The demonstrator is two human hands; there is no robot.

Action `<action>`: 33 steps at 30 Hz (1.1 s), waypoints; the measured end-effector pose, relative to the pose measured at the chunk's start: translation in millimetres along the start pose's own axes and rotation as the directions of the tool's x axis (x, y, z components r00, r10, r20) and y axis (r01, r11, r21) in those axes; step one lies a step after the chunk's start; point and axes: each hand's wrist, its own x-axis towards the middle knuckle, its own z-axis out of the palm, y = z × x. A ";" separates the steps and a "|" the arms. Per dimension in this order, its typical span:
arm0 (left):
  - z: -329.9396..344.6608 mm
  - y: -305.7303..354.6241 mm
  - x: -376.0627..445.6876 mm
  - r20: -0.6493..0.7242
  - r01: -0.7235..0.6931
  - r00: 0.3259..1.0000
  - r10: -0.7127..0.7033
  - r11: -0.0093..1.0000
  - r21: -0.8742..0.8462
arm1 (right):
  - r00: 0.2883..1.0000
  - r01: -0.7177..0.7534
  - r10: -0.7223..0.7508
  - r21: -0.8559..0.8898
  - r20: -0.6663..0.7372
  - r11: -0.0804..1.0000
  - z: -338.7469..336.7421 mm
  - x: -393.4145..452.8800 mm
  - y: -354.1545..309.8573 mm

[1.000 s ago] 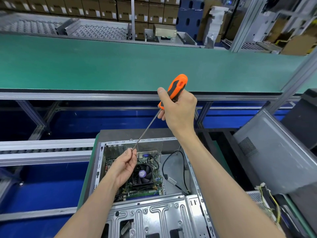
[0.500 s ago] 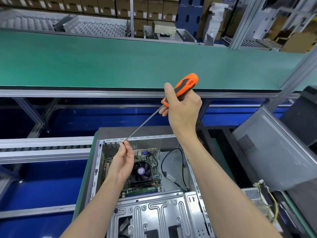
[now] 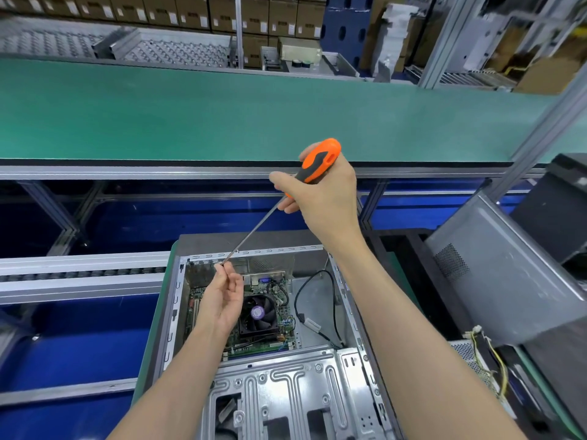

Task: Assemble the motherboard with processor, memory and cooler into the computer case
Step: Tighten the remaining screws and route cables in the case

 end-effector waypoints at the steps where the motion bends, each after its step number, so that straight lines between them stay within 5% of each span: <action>1: 0.0 0.3 -0.7 0.017 -0.004 1.000 0.003 1.000 0.007 | 1.000 0.004 -0.004 -0.012 -0.010 1.000 -2.0 0.7 -1.6; 11: -4.4 1.6 1.3 0.013 -0.064 0.998 0.063 0.993 0.101 | 0.979 0.076 -0.130 -0.311 -0.156 0.947 -3.3 0.4 -3.3; 16: -7.4 4.8 4.7 -0.028 -0.086 0.995 0.091 0.986 0.145 | 0.975 0.179 -0.216 -0.377 -0.058 0.909 -9.5 13.0 -2.7; 22: -7.9 4.8 6.9 -0.063 -0.085 0.993 0.097 0.981 0.177 | 0.982 0.130 -0.060 -0.403 0.182 0.906 -21.9 23.0 -7.0; 33: -8.0 -1.6 5.6 0.016 -0.063 0.998 0.062 0.895 0.442 | 0.988 0.140 -0.154 -0.426 0.001 0.894 -38.3 36.9 -18.0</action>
